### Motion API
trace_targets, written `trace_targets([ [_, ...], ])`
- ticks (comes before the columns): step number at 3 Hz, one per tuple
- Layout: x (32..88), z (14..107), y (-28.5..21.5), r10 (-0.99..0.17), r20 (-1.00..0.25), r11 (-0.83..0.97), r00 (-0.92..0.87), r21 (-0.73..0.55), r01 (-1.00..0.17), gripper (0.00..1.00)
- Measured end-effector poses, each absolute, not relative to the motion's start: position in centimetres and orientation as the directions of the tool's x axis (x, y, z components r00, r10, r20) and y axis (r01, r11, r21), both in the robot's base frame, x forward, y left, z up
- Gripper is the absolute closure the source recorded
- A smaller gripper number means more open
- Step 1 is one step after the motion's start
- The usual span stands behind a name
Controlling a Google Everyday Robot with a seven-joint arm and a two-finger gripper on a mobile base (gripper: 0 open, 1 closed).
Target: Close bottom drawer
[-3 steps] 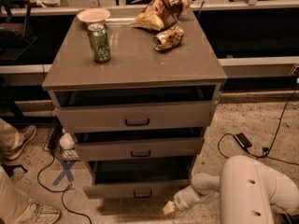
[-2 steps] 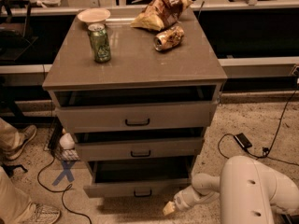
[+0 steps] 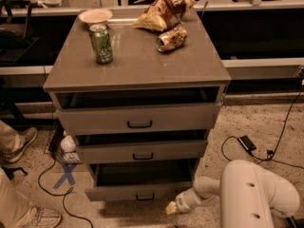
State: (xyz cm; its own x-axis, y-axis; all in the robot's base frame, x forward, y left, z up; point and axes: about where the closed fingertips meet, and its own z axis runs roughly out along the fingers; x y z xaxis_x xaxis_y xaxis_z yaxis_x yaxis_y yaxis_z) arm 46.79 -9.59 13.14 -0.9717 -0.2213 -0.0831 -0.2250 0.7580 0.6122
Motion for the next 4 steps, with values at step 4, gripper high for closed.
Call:
trace_targets([
  [4, 63.8, 13.1, -8.2, -0.204, -0.382, 0.748, -0.901, 0.533, -0.395, 1.0],
])
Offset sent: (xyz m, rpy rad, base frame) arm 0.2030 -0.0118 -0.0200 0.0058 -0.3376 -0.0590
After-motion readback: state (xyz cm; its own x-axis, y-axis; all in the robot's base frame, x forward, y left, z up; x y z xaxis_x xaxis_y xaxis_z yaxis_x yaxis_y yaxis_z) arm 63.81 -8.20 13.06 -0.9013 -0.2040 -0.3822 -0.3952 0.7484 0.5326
